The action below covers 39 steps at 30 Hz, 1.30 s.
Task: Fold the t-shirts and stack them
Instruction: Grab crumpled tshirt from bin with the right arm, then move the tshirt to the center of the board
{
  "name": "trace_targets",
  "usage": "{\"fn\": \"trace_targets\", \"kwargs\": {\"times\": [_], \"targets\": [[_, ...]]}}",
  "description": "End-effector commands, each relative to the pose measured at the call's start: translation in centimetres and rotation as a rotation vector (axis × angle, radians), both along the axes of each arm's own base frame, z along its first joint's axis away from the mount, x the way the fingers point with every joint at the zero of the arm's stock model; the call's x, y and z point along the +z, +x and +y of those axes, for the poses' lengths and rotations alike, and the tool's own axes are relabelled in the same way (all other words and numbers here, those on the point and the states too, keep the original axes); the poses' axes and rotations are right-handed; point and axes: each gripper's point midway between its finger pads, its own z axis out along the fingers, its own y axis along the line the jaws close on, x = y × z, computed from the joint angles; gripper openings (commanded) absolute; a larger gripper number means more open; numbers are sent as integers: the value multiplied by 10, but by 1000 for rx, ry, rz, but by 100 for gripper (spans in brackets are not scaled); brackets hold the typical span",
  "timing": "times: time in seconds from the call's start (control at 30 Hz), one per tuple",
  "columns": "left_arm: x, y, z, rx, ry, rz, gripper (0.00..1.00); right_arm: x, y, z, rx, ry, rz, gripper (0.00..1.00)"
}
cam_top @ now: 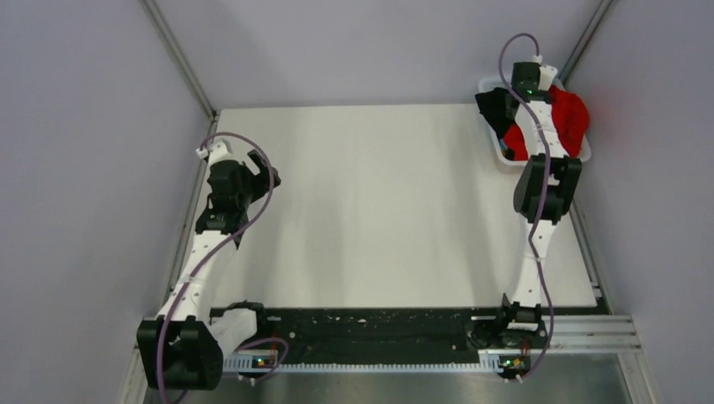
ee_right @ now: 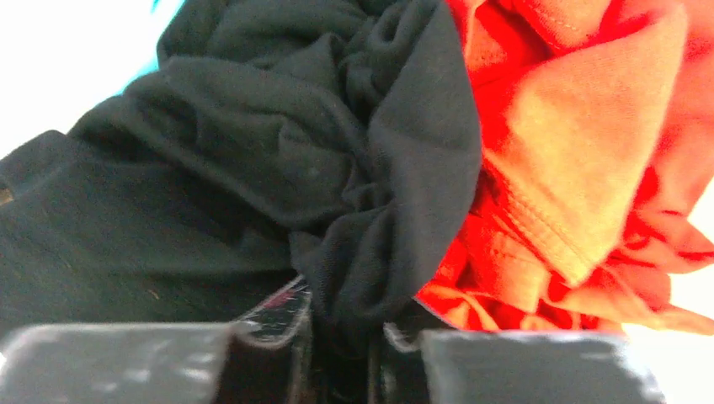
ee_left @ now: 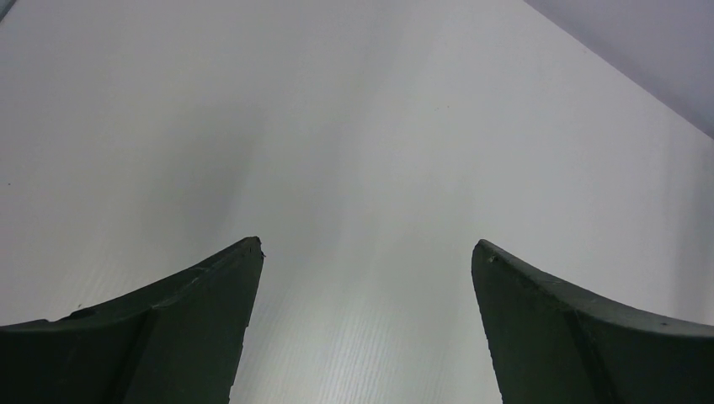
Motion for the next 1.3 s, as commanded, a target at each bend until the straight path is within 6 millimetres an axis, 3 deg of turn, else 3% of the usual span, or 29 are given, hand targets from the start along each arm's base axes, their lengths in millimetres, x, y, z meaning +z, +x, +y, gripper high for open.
{"fn": "trace_targets", "kwargs": {"times": [0.0,0.1,0.2,0.37,0.5,0.63,0.67,0.77,0.9,0.97,1.03,1.1,1.17,1.27], "targets": [[28,12,4,6,23,-54,99,89,37,-6,60,-2,-286,1],[31,15,-2,-23,7,-72,99,162,42,0,151,-63,-450,0],[33,16,-8,-50,-12,-89,99,233,33,11,237,-111,-598,0],[41,15,-12,-70,-19,-112,99,334,7,61,471,-86,-842,0],[53,13,-25,-147,-30,-154,99,406,-33,146,781,49,-1028,0],[63,12,-25,-140,-42,-164,99,450,-95,266,1162,134,-1116,0],[64,11,-20,-111,-44,-160,99,457,-115,298,1251,159,-1132,0],[68,7,-13,-57,-52,-170,99,475,-162,353,1416,212,-1183,0],[72,-3,-12,-48,-58,-176,99,501,-210,402,1532,261,-1281,0],[70,-10,-9,-25,-61,-160,99,503,-222,417,1547,303,-1288,0],[67,-18,-7,-15,-56,-133,99,498,-226,424,1545,338,-1265,0],[63,-30,-2,16,-51,-96,99,484,-217,422,1504,338,-1220,0],[57,-43,5,53,-41,-66,99,456,-199,413,1414,302,-1143,0],[55,-62,19,142,-33,-72,99,396,-179,385,1247,231,-996,0]]}}
